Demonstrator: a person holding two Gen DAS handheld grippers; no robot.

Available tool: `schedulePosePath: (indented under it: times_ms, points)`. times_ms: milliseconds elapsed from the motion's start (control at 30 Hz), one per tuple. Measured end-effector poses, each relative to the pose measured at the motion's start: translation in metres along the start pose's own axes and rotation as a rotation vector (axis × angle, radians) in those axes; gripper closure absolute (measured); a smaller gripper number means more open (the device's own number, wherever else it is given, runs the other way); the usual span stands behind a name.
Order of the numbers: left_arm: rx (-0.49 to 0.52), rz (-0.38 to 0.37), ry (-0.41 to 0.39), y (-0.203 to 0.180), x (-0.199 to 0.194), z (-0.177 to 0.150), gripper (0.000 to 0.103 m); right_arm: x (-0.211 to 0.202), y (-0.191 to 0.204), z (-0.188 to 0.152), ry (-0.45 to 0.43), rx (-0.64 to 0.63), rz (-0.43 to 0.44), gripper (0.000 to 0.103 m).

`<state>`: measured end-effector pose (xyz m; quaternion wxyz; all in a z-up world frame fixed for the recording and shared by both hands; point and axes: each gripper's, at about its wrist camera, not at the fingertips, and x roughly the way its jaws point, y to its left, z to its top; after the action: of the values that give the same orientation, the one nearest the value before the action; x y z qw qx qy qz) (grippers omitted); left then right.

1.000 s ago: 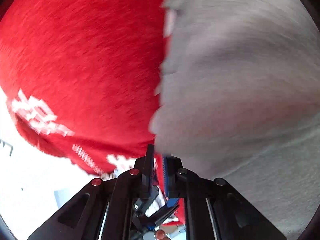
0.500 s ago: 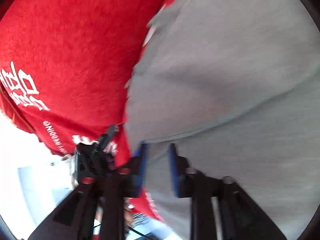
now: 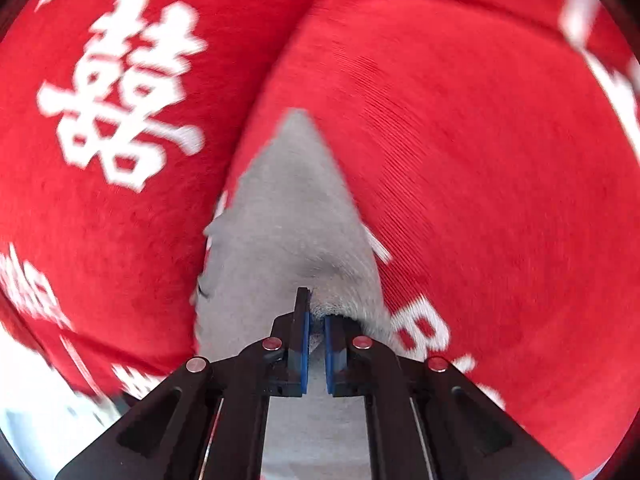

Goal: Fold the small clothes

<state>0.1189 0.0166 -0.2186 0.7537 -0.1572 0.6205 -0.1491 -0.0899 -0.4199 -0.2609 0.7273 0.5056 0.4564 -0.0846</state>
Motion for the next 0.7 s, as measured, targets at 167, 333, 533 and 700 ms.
schedulePosePath:
  times_ms: [167, 333, 533, 700]
  points:
    - [-0.015, 0.034, 0.044, 0.013, 0.007, -0.025, 0.094, 0.010, -0.024, 0.003, 0.053, -0.014, -0.015, 0.099]
    - [0.013, 0.147, 0.033, 0.022, -0.011, -0.024, 0.075, 0.006, -0.015, 0.002, 0.079, -0.083, -0.061, 0.096]
    - [0.113, 0.227, -0.041, 0.019, -0.048, -0.020, 0.034, -0.023, 0.011, -0.012, 0.057, -0.236, -0.171, 0.058]
    - [0.211, 0.244, -0.008, -0.010, -0.015, -0.008, 0.034, 0.000, -0.010, 0.010, 0.102, -0.166, -0.143, 0.054]
